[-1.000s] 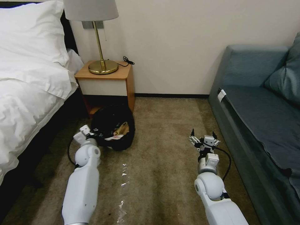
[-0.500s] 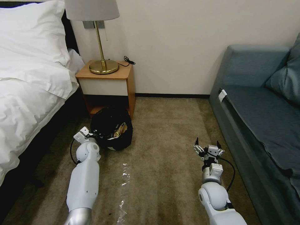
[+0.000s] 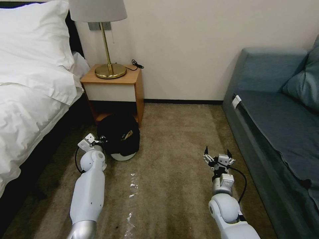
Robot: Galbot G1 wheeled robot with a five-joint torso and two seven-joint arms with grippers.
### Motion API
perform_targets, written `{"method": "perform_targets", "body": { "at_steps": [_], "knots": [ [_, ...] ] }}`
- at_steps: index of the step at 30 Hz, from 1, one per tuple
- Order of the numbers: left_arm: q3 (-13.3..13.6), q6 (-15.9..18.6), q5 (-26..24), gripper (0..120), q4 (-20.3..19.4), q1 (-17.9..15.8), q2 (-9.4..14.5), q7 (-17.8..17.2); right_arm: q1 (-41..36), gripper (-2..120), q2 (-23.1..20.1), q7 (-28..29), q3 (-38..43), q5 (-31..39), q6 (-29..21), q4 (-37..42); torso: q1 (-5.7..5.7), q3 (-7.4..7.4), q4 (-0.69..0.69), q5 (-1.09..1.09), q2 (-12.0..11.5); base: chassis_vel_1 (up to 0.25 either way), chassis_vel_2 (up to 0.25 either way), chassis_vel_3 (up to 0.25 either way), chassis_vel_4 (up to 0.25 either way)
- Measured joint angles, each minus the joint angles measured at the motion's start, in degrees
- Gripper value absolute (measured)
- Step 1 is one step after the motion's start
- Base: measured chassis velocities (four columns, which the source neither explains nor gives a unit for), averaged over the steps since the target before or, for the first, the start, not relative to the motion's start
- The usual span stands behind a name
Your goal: Pick up the trash bin, then pick up the garbage on the floor and place it into the trash bin.
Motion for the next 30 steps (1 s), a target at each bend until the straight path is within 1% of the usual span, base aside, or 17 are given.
{"method": "perform_targets", "body": {
  "at_steps": [2, 5, 6, 7, 9, 10, 12, 13, 14, 16, 18, 20, 22, 23, 24, 26, 30],
  "knots": [
    [0.05, 0.06, 0.0, 52, -0.22, 0.09, 0.09, -0.06, 0.1, 100, 0.13, -0.07, -0.19, -0.02, 0.08, -0.22, 0.0, 0.0, 0.0, 0.0, 0.0, 0.0, 0.0, 0.0, 0.0],
    [0.07, 0.09, 0.0, 55, -0.47, 0.15, 0.16, -0.12, 0.21, 100, 0.23, -0.12, -0.32, -0.04, 0.14, -0.38, 0.0, 0.0, 0.0, 0.0, 0.0, 0.0, 0.0, 0.0, 0.0],
    [0.12, 0.13, 0.0, 64, -0.85, 0.27, 0.23, -0.16, 0.32, 100, 0.29, -0.15, -0.44, -0.08, 0.18, -0.53, 0.0, 0.0, 0.0, -0.01, 0.0, 0.0, 0.0, 0.0, 0.0],
    [0.12, 0.13, 0.0, 64, -0.85, 0.27, 0.23, -0.16, 0.32, 100, 0.29, -0.15, -0.44, -0.08, 0.18, -0.53, 0.0, 0.0, 0.0, -0.01, 0.0, 0.0, 0.0, 0.0, 0.0],
    [0.39, 0.34, 0.02, 79, -2.86, 1.01, 0.57, -0.45, 0.62, 100, 0.42, -0.23, -0.72, -0.17, 0.28, -0.88, 0.0, 0.0, 0.01, 0.0, 0.0, 0.0, 0.0, 0.0, 0.0],
    [0.39, 0.34, 0.02, 79, -2.86, 1.01, 0.57, -0.45, 0.62, 100, 0.42, -0.23, -0.72, -0.17, 0.28, -0.88, 0.0, 0.0, 0.01, 0.0, 0.0, 0.0, 0.0, 0.0, 0.0],
    [0.58, 0.48, 0.04, 84, -4.94, 1.73, 0.78, -0.75, 0.66, 100, 0.42, -0.28, -0.91, -0.18, 0.28, -0.87, 0.0, 0.01, 0.01, -0.02, 0.0, 0.0, 0.0, 0.0, 0.0],
    [0.85, 0.8, 0.06, 90, -8.3, 2.81, 1.14, -1.2, 0.66, 100, 0.46, -0.43, -1.27, -0.23, 0.28, -0.65, 0.0, 0.0, 0.01, 0.0, 0.0, 0.0, 0.0, 0.0, 0.0],
    [0.85, 0.8, 0.06, 90, -8.3, 2.81, 1.14, -1.2, 0.66, 100, 0.46, -0.43, -1.27, -0.23, 0.28, -0.65, 0.0, 0.0, 0.01, 0.0, 0.0, 0.0, 0.0, 0.0, 0.0],
    [1.53, 1.46, 2.57, 99, -15.28, 5.73, 2.61, -1.41, 1.47, 100, 1.01, -0.59, -1.38, -0.81, 0.33, -0.75, 0.0, 0.0, 0.0, 0.0, 0.0, 0.0, 0.0, 0.0, 0.0],
    [1.58, 1.55, 4.08, 100, -16.7, 6.6, 3.08, -0.87, 1.83, 100, 1.18, -0.64, -1.06, -1.16, 0.4, -0.98, 0.0, 0.0, 0.0, 0.0, 0.0, 0.0, 0.0, 0.0, 0.0],
    [1.35, 1.48, 13.03, 100, -22.67, 11.49, 5.67, 5.09, 4.13, 100, 1.38, -1.25, 1.29, -3.32, 0.19, -1.91, 0.0, 0.0, 0.01, 0.0, 0.0, 0.0, 0.0, 0.0, 0.0],
    [1.25, 1.47, 14.09, 100, -23.4, 12.17, 5.99, 6.02, 4.47, 100, 1.26, -1.26, 1.56, -3.59, -0.02, -1.98, 0.0, 0.0, 0.03, 0.0, 0.0, 0.0, 0.0, 0.0, 0.0],
    [0.74, 1.02, 17.89, 100, -26.1, 14.67, 7.07, 9.25, 5.64, 100, 0.9, -0.67, 2.25, -4.67, -0.79, -2.23, 0.0, 0.0, 0.01, 0.0, 0.0, 0.0, 0.0, 0.0, 0.0],
    [0.74, 1.02, 17.89, 100, -26.1, 14.67, 7.07, 9.25, 5.64, 100, 0.9, -0.67, 2.25, -4.67, -0.79, -2.23, 0.0, 0.0, 0.01, 0.0, 0.0, 0.0, 0.0, 0.0, 0.0],
    [-0.45, -1.13, 22.09, 100, -29.41, 18.4, 7.86, 13.13, 6.5, 100, 0.05, -1.12, 3.4, -5.86, -1.12, -2.11, 0.0, 0.0, 0.02, 0.0, 0.0, 0.0, 0.0, 0.0, 0.0],
    [-1.31, -3.38, 24.14, 100, -31.43, 21.14, 7.95, 15.94, 6.56, 100, -0.5, -3.52, 4.54, -5.75, -0.79, -1.67, 0.0, 0.0, 0.01, 0.0, 0.0, 0.0, 0.0, 0.0, 0.0]
  ]
}}
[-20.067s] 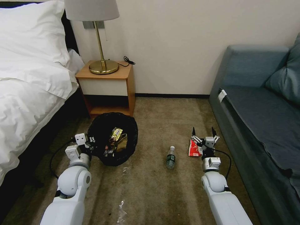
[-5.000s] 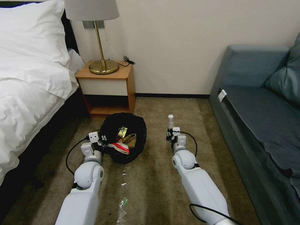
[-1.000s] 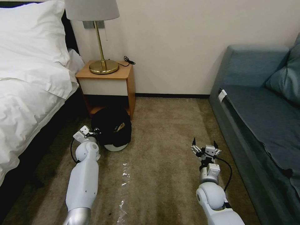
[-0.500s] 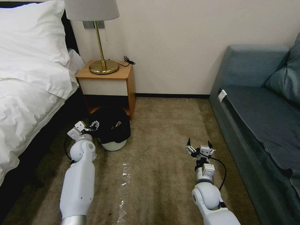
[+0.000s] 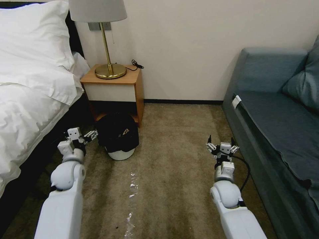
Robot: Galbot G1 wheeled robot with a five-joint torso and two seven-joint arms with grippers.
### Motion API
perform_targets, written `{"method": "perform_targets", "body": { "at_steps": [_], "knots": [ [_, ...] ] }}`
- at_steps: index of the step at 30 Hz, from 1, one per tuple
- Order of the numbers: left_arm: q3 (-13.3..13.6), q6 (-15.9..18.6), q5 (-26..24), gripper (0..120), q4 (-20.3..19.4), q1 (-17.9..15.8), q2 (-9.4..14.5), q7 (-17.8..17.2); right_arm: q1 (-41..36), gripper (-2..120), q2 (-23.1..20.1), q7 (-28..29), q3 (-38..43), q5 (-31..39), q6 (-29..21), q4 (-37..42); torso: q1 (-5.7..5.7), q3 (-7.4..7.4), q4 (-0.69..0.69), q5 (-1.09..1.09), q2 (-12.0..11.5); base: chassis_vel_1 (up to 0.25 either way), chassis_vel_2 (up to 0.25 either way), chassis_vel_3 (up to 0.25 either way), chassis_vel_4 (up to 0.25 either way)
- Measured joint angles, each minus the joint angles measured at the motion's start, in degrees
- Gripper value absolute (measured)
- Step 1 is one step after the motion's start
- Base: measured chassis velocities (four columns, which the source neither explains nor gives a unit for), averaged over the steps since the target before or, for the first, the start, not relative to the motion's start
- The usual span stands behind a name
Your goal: Pick up the trash bin, then pick up the garbage on the floor and place it into the trash bin.
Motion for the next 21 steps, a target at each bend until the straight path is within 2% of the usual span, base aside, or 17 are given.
{"method": "perform_targets", "body": {
  "at_steps": [1, 2, 4, 6, 8, 15, 17, 21],
  "knots": [
    [-0.46, -1.62, 1.13, 100, -0.77, 1.47, 0.0, 1.48, 0.0, 100, -0.23, -1.61, 0.74, 0.06, 0.55, 0.0, 0.0, 0.0, 0.0, 0.0, 0.0, 0.0, 0.0, 0.0, 0.0],
    [-0.46, -1.62, 1.13, 100, -0.77, 1.47, 0.0, 1.48, 0.0, 100, -0.23, -1.61, 0.74, 0.06, 0.55, 0.0, 0.0, 0.0, 0.0, 0.0, 0.0, 0.0, 0.0, 0.0, 0.0],
    [-1.38, -5.77, 2.42, 100, -2.95, 5.28, -0.35, 4.67, 0.14, 100, -0.39, -3.72, 2.62, 0.57, 4.09, -1.52, 0.0, 0.01, 0.0, 0.01, 0.0, 0.0, 0.0, 0.0, 0.0],
    [-1.46, -6.3, 2.19, 100, -3.57, 6.04, -0.46, 4.9, 0.09, 100, -0.36, -3.73, 2.94, 0.66, 4.55, -1.82, 0.0, 0.01, 0.0, 0.01, 0.0, 0.0, 0.0, 0.0, 0.0],
    [-1.58, -8.68, 1.81, 99, -6.28, 9.07, -0.89, 6.16, -0.89, 100, -0.01, -3.03, 4.6, -0.06, 5.37, -2.67, 0.0, 0.01, -0.01, 0.02, 0.0, 0.0, 0.0, 0.0, 0.0],
    [-1.38, -11.64, 0.65, 100, -8.02, 11.81, -0.74, 9.08, -3.81, 100, 0.55, -3.72, 6.36, -0.34, 6.47, -1.58, 0.0, 0.0, -0.01, 0.0, 0.0, 0.0, 0.0, 0.0, 0.0],
    [-1.09, -12.29, -0.29, 100, -7.9, 11.98, -0.53, 9.52, -4.46, 100, 0.69, -4.46, 6.69, -0.35, 7.04, -1.12, 0.0, 0.01, -0.01, 0.0, 0.0, 0.0, 0.0, 0.0, 0.0],
    [-0.23, -15.8, -2.37, 100, -5.68, 11.56, 0.02, 10.16, -5.99, 100, 1.34, -7.06, 7.4, -0.69, 9.25, 0.2, 0.0, 0.0, -0.01, 0.0, 0.0, 0.0, 0.0, 0.0, 0.0]
  ]
}}
